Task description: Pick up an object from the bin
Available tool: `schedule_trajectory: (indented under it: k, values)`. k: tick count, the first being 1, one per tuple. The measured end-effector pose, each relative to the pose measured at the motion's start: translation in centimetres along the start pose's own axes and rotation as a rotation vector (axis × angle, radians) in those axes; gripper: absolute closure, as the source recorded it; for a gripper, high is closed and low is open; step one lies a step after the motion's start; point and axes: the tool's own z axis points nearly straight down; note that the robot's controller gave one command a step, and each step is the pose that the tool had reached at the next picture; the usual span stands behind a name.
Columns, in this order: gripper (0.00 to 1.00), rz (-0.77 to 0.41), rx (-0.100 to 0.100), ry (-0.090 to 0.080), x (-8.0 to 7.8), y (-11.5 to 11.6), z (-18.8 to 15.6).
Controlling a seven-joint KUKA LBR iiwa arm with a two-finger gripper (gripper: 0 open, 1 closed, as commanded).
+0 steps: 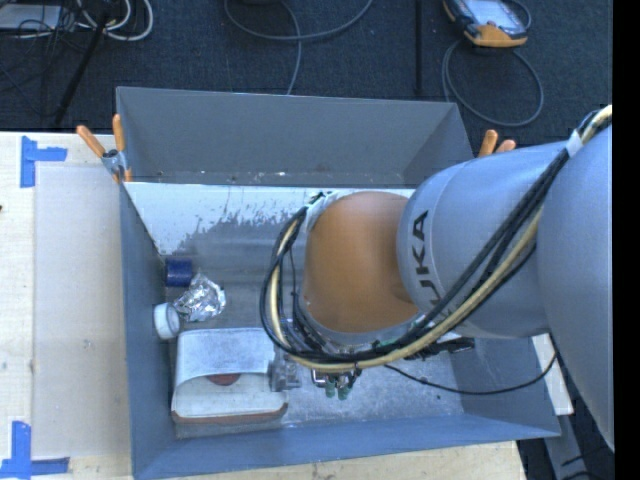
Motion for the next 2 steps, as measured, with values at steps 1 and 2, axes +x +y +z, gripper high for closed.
schedule_trajectory:
  k: [1, 2]
  values:
    - [0.0, -0.001, -0.003, -0.008, -0.3, 0.1, -0.2]
    - [0.0, -0.088, -0.005, -0.011, -7.6, 1.7, 8.2]
